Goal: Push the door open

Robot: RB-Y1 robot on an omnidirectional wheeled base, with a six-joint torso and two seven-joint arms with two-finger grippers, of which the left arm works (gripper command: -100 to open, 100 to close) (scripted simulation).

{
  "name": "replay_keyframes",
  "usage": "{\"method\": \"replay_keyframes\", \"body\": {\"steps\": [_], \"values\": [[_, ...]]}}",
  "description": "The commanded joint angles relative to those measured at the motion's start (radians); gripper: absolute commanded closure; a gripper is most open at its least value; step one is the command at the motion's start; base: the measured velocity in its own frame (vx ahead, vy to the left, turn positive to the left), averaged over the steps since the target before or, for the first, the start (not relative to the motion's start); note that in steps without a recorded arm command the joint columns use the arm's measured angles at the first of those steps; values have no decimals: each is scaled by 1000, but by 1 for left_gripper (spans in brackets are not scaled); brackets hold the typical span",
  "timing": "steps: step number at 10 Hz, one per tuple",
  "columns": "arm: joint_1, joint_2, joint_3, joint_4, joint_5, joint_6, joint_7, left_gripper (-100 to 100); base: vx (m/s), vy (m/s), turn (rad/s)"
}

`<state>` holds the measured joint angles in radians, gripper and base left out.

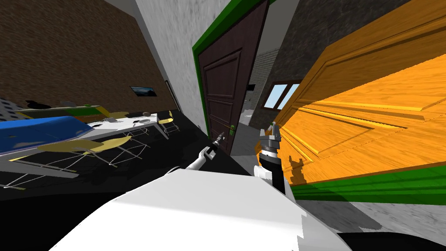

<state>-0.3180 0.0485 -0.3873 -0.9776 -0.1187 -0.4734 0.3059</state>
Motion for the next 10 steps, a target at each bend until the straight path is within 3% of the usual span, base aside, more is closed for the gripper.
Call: {"method": "replay_keyframes", "body": {"steps": [1,10], "values": [[-29,-7,-15,40,-8,12,9,-100,148,79,-44],[-130,-57,-60,206,-33,27,31,-100,117,76,-26]]}}
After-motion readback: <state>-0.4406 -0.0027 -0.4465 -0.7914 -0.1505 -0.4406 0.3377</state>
